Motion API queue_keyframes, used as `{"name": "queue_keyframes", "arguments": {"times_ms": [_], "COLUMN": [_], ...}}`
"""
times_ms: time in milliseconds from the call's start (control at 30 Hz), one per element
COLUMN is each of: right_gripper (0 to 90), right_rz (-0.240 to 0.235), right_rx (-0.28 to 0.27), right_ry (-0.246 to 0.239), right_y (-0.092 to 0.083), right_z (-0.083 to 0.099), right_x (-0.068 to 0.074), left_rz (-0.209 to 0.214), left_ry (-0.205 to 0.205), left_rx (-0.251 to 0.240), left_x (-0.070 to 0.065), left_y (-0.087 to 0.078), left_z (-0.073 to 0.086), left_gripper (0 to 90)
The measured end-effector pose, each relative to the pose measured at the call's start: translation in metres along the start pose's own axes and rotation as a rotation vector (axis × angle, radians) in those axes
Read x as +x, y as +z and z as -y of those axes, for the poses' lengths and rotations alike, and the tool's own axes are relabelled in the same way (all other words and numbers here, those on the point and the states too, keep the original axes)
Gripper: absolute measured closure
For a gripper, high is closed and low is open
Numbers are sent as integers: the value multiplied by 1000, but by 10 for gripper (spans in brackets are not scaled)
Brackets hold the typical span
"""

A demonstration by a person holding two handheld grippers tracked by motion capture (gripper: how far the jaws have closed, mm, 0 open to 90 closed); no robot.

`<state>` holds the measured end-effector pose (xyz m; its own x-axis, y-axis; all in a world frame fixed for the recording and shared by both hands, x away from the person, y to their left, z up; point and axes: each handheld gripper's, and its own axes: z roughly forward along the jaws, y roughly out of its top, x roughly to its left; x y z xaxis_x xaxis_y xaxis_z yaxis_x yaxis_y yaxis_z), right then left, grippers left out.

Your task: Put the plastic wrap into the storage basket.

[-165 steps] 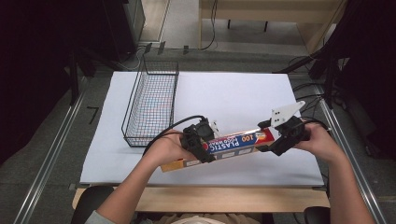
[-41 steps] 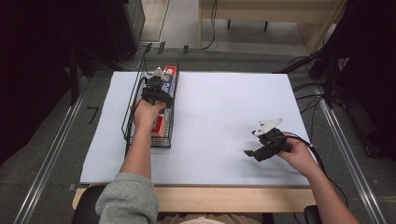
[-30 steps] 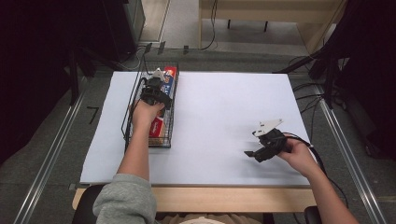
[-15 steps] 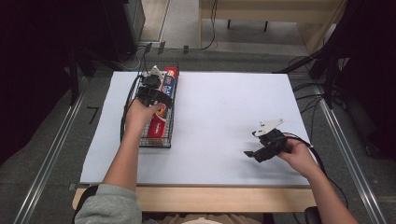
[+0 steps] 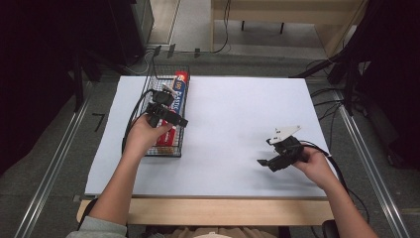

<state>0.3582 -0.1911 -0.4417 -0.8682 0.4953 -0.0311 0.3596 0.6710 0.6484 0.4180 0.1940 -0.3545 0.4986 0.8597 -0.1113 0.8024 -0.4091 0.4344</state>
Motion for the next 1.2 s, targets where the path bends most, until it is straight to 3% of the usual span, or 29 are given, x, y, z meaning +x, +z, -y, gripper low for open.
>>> {"name": "queue_keyframes", "arguments": {"times_ms": [133, 400, 467, 533, 700, 800, 1200], "right_gripper": [189, 189, 189, 189, 189, 189, 189], "right_rz": [-8, -21, -26, -24, -30, -36, -49], "right_rx": [-5, -2, -1, 0, -2, -1, 8], "right_ry": [8, 8, 6, 6, 17, 11, -2], "right_y": [0, 3, 4, 5, 6, 7, 13], "right_z": [-1, -2, -2, -3, -3, -4, -5], "right_x": [1, 3, 4, 5, 5, 6, 8], "left_rz": [68, 118, 172, 190, 207, 237, 275], "left_ry": [35, 144, 168, 183, 245, 252, 319], "left_rx": [-34, -51, -43, -52, -67, -83, -87], "left_x": [-12, -45, -48, -54, -67, -72, -83], "left_y": [-2, 3, 6, 9, 15, 18, 34], "left_z": [11, 29, 35, 42, 55, 58, 64], "left_gripper": [243, 243, 243, 242, 241, 239, 239]}}
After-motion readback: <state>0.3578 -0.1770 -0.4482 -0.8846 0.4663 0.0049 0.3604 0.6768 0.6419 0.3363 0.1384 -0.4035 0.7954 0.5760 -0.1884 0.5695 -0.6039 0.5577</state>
